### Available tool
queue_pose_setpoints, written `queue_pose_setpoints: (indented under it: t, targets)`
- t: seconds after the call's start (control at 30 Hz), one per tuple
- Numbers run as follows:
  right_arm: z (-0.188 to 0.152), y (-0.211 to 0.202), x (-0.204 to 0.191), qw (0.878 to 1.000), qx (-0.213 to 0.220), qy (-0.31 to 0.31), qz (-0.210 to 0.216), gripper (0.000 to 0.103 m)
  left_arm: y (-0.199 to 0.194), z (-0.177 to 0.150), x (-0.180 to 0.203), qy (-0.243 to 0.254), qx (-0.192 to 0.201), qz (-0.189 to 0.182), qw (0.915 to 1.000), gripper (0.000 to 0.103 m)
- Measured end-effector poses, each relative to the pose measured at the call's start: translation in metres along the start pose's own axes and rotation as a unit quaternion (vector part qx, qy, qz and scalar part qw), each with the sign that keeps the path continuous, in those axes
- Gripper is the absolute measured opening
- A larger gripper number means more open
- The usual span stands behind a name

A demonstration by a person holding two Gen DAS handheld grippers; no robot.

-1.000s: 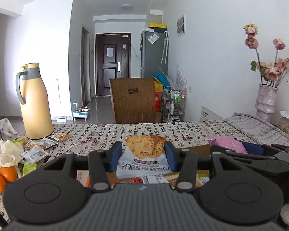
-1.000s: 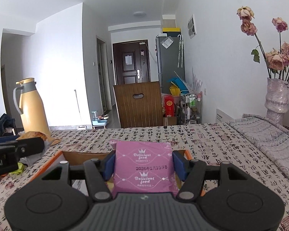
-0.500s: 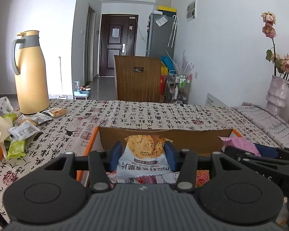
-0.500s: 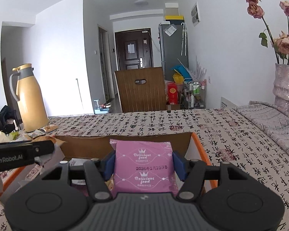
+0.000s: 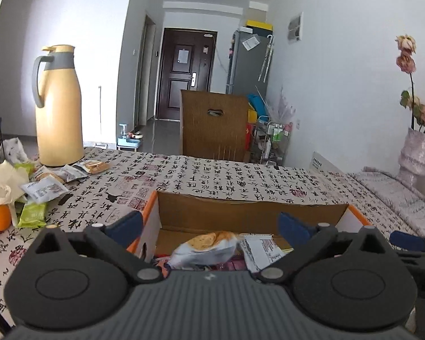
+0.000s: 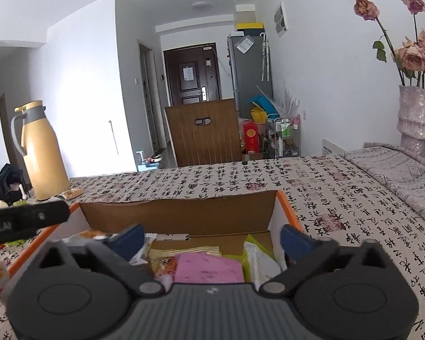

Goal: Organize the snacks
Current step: 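Withdraw both open tools from the box back to the snack pile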

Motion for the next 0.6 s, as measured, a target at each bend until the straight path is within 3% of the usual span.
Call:
queue_pose_setpoints:
  t: [0.6]
  targets:
    - [0.0037,-0.0068,0.0016,1.0,0.007,0.004,0.0,0.103,-0.0034,0.0052,0.0055,0.001,0.0,0.001,1.0,0.103]
Point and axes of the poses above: each gripper's, at about its wrist camera, not at the fingertips, and y roughly the way its jaws point, x to its right, z to its top, the point moved 2 cm from there along y, roughly the way its jaws point, and after that the axes turned 6 degrees about -z, right-handed, at the moved point
